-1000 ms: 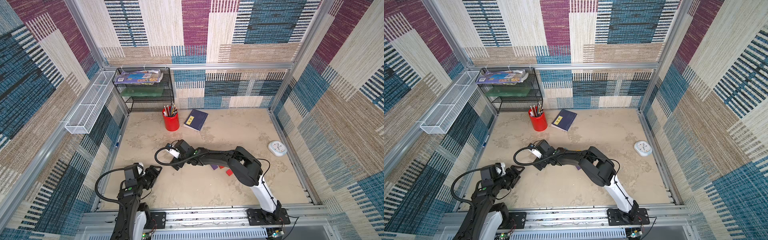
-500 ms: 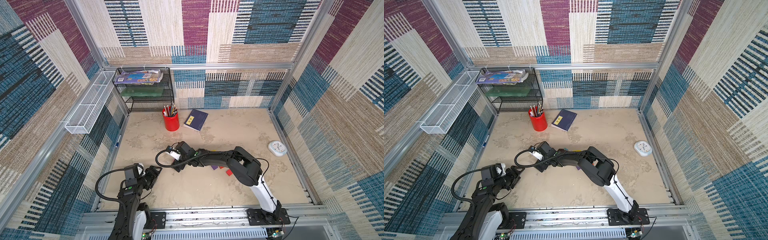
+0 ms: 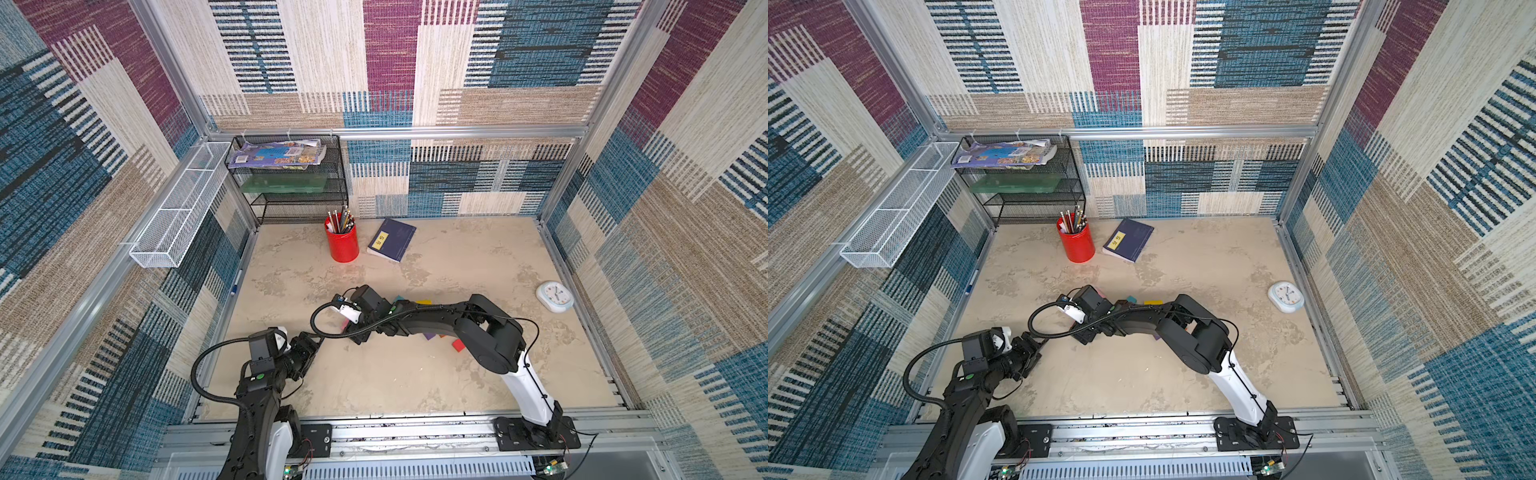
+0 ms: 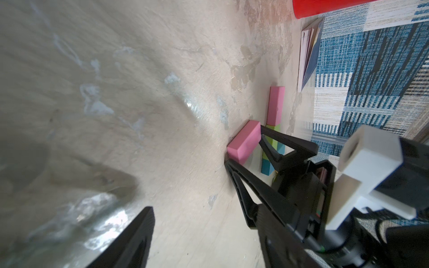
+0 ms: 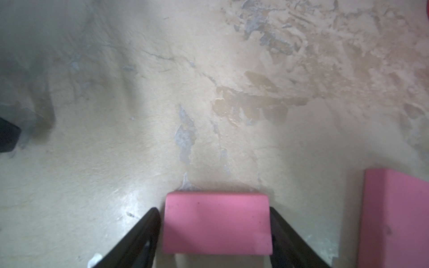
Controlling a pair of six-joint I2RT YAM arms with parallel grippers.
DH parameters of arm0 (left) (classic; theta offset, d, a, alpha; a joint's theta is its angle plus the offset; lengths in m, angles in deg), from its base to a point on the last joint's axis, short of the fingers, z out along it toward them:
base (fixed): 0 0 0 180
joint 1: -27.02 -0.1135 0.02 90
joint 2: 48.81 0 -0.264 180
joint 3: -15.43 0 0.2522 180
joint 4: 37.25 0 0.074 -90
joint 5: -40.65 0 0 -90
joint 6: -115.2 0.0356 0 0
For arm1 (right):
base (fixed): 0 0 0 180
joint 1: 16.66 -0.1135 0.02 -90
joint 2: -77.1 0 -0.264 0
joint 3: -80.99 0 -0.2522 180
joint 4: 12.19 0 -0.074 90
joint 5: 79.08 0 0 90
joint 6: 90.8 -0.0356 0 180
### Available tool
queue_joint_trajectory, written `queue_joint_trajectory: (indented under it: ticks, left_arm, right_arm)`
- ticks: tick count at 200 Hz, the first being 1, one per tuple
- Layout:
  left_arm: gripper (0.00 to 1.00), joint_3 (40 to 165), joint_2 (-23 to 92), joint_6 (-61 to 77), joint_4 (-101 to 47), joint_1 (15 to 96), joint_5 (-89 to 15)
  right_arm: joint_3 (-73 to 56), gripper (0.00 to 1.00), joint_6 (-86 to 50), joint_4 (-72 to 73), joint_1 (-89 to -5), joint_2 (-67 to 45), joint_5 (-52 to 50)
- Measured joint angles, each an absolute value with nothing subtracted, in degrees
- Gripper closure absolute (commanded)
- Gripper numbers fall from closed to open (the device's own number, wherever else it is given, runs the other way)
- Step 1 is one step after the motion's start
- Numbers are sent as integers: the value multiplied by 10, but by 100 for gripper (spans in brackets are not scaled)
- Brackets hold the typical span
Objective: Assemble the letter v with building blocks
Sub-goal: Pick up the building block from the center of the board.
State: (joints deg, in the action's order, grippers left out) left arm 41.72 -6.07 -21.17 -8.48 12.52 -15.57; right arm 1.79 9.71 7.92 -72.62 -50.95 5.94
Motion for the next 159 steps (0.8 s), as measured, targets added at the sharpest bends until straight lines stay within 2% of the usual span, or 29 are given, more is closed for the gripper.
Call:
queue_joint_trajectory:
  ticks: [30,51,60,69,82,98,126,159]
  left_arm:
    - [27,417,-61,-212,-85,125,-156]
    - [27,417,-61,-212,-85,125,-156]
    - [27,417,-61,-212,-85,125,-156]
    - [27,417,-61,-212,-85,125,-156]
    - [28,417,-61,-211,-85,125,-156]
    - [28,417,-61,-211,-85,125,-156]
    - [29,417,-69,-211,-85,125,-156]
    - [30,417,-72,-211,-85,125,-155]
  right_arm:
    - [25,37,97,80,-725,-516,57]
    - [28,46,97,79,-725,-518,55]
    - [28,53,97,79,-724,-518,55]
    - [28,67,97,79,-724,-518,54]
    - [28,80,97,79,-724,-518,53]
    - [28,84,97,79,-722,-518,49]
    - [28,100,96,80,-721,-516,44]
    - [29,100,90,106,-716,-506,38]
